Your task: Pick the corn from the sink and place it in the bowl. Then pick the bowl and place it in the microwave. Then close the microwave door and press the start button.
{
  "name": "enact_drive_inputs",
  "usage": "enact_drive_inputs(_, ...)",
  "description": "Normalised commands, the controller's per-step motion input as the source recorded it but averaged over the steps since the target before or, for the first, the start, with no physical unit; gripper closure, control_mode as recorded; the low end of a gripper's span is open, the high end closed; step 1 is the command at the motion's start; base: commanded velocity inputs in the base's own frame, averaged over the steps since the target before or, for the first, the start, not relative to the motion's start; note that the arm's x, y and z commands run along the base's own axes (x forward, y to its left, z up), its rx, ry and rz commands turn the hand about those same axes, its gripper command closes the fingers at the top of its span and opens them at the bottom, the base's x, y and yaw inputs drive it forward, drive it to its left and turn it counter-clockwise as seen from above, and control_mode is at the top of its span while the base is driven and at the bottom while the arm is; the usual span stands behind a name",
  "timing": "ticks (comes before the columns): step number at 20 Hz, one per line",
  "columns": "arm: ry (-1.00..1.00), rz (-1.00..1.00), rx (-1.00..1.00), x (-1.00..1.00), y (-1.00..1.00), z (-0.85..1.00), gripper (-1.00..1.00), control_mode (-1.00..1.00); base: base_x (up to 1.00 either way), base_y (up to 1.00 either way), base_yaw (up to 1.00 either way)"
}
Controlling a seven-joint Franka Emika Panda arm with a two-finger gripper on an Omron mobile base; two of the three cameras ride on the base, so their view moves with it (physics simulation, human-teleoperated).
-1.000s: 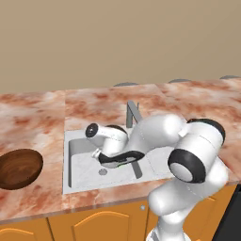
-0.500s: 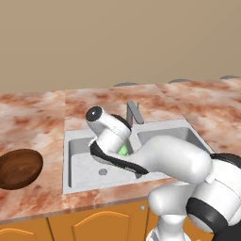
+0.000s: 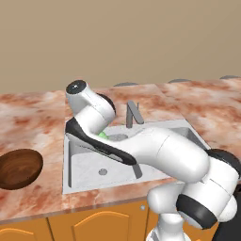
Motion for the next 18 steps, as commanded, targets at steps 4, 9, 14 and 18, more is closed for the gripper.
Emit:
enact_drive_inputs(4, 0.13, 0.38, -0.06, 0.00, 1.00, 0.35, 1.00, -1.00, 0.00, 0.00, 0.00)
enact_drive_inputs(9, 0.12, 0.43, -0.06, 0.00, 1.00, 0.15, 1.00, -1.00, 0.00, 0.00, 0.00)
enact_drive_inputs(14, 0.07, 0.35, -0.08, -0.08, 0.96, -0.06, 1.00, -1.00, 0.00, 0.00, 0.00)
enact_drive_inputs(18, 0.05, 0.24, 0.00, 0.00, 0.83, -0.29, 1.00, -1.00, 0.00, 0.00, 0.00)
